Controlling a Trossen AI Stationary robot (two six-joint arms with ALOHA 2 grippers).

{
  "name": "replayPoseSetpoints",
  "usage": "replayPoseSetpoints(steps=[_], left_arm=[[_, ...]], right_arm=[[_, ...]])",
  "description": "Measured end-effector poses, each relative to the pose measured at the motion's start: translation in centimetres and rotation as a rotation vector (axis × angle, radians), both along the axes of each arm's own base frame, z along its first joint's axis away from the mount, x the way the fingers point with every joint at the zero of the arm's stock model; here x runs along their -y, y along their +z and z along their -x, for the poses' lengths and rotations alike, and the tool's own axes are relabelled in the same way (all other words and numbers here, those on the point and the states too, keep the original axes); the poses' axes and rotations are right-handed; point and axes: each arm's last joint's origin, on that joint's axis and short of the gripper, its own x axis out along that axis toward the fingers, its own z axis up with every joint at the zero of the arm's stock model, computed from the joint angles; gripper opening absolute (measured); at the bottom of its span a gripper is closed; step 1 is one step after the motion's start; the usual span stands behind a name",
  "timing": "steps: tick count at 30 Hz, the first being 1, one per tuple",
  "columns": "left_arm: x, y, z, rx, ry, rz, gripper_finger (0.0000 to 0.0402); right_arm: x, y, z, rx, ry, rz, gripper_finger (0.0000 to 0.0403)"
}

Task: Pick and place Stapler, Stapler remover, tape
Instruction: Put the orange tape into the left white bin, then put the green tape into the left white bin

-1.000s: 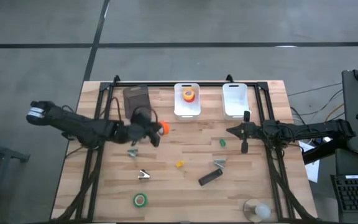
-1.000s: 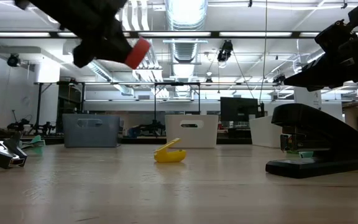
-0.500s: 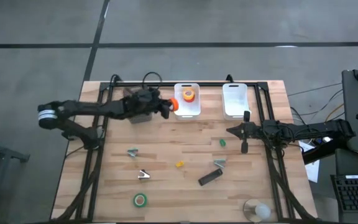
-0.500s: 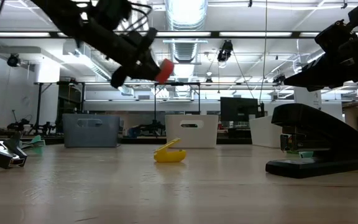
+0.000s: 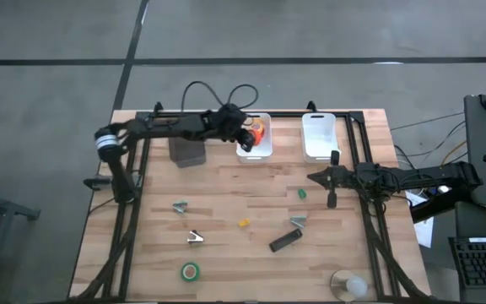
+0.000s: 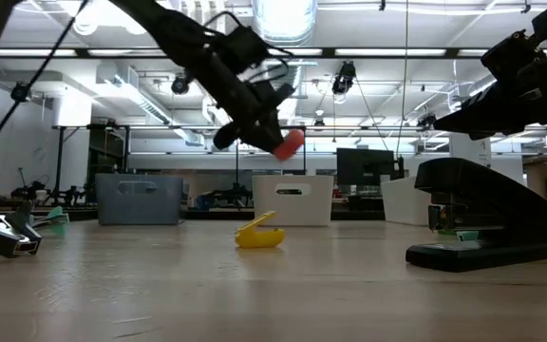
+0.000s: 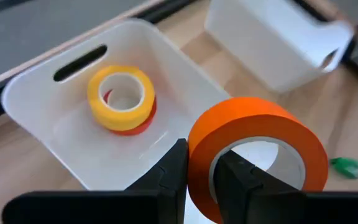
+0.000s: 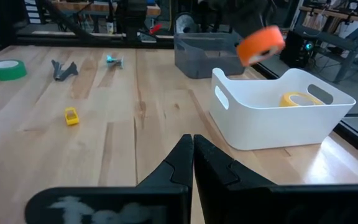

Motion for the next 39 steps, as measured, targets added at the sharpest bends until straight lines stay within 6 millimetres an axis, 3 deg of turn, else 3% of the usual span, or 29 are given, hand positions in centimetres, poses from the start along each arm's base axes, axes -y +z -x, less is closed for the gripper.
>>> replayPoseSetpoints(steps=[7,17,23,39], left_arm=[[-1.1,-1.1,-2.4,-0.116,-0.047,-0.036,0.0064],[-1.7,-4.3,-3.4,-0.263,-0.048,0.0,0.0065],[-1.7,-4.4,-3.3,-0.281,-0.043,0.004,0.0069],[-1.8,-3.7,-3.4,-0.265,-0.03,0.007,0.0181]], right_arm=[[0.0,0.0,0.0,0.0,-0.001,-0.002,0.0008],[0.0,0.0,0.0,0.0,0.0,-0.001,0.0008],[0.0,0.0,0.0,0.0,-0.001,-0.002,0.0008],[0.0,0.0,0.0,0.0,0.0,0.001,0.0008]])
